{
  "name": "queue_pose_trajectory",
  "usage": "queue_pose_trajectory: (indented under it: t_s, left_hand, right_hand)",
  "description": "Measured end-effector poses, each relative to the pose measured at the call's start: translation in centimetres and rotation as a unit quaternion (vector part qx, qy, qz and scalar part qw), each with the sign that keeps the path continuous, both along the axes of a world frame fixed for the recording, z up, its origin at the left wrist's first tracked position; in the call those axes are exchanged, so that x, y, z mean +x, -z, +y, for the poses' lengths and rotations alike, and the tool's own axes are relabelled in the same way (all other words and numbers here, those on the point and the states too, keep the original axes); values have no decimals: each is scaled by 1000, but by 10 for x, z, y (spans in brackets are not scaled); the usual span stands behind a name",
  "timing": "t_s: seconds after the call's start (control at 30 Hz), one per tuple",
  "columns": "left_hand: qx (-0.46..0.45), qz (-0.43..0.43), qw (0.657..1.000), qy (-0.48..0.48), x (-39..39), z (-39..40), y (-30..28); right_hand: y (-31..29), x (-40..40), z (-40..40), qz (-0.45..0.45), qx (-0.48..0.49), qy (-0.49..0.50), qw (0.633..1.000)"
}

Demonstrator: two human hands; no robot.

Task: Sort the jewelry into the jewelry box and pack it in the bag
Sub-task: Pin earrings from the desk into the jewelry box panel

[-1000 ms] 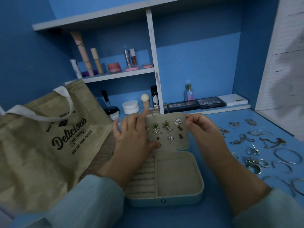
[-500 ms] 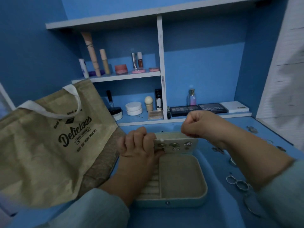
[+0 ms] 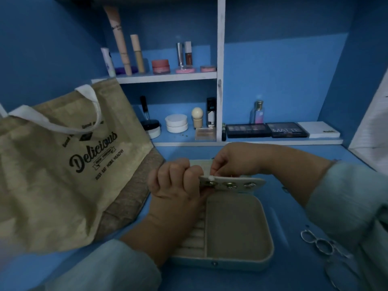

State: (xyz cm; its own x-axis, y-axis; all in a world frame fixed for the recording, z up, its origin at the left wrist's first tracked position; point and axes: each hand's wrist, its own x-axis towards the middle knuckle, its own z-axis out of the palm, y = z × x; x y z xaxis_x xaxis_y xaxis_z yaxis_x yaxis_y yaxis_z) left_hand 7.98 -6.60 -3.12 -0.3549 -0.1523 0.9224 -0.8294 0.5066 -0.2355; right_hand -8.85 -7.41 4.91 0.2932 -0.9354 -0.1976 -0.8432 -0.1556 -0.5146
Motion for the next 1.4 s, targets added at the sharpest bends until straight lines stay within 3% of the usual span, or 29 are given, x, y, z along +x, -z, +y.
queue_pose_trajectory:
  t_s: [0.4,0.67,1.4]
  left_hand:
    - [11,2,1000,-10,0,0,2]
    - [6,-2,1000,-16,-1,1,2]
    - [18,0,1000,-8,-1,2,1]
  right_hand:
    - [7,-7,-14,-26,55,-36,997]
    - [9,-6,-12,6,35,-41,999]
    - [11,-6,-7,-26,52,-23,998]
